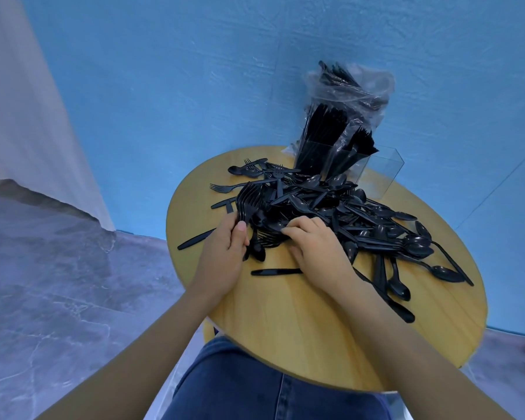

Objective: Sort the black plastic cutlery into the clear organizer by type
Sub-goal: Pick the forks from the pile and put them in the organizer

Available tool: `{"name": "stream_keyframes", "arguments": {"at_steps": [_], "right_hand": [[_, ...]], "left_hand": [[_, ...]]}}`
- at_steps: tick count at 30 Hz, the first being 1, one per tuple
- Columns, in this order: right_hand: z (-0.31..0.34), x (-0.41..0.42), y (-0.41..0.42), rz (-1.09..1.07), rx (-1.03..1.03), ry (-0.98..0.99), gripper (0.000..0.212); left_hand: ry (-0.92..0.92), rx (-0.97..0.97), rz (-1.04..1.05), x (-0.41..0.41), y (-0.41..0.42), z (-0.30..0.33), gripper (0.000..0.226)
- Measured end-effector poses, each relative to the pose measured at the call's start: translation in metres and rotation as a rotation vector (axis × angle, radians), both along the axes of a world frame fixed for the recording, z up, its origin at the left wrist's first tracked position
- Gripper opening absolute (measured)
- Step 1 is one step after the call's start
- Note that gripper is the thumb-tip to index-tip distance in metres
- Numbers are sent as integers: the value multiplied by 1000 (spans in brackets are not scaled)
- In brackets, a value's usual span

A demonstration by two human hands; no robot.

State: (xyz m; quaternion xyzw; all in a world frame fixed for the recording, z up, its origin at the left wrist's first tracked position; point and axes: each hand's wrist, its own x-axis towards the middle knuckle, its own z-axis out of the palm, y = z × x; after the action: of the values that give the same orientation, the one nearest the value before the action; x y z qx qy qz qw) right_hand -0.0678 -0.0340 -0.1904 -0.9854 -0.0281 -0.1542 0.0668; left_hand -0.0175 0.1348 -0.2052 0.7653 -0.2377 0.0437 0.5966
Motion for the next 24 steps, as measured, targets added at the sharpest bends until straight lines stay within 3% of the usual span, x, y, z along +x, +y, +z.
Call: {"name": "stream_keyframes", "arguments": {"at_steps": [10,16,24], "right_hand": [[12,10,5,100,-51,92,33],[12,20,6,77,-189,168,34],[19,22,-1,4,-84,136,21]], "left_hand": [[-1,44,6,0,-2,-2,28],[10,45,26,-1,-2,-1,28],[-5,57,30,0,-1,-2,28]]}}
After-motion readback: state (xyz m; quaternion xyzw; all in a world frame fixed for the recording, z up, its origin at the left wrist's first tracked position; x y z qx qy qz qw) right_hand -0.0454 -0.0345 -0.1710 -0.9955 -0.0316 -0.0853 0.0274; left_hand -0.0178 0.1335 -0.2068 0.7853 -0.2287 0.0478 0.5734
